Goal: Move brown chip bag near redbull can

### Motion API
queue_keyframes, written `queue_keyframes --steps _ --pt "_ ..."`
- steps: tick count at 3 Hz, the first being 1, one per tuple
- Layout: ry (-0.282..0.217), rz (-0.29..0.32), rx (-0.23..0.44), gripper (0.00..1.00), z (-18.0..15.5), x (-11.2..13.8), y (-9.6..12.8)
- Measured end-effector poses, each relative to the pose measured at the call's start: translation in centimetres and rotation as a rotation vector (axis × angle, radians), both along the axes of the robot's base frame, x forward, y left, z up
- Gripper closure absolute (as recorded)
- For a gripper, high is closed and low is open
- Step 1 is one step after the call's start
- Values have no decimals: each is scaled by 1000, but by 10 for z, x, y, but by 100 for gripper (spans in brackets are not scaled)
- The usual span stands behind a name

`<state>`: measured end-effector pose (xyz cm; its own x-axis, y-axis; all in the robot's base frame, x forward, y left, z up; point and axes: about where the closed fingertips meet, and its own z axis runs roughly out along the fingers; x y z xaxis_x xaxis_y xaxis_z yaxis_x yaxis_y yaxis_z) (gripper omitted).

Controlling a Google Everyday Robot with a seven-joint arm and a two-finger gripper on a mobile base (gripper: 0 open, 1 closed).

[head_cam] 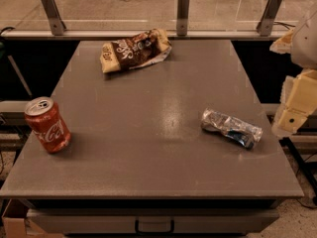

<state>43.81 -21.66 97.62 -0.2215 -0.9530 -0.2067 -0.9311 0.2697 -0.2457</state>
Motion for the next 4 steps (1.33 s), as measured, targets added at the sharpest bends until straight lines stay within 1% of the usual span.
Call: queue_keyframes --steps 1,2,3,4 --pt "0 0 0 0 0 0 0" --pt "-16 19 15 0 -2 8 2" --pt "-36 71 76 0 -21 48 15" --pt "-72 130 139 0 -39 104 42"
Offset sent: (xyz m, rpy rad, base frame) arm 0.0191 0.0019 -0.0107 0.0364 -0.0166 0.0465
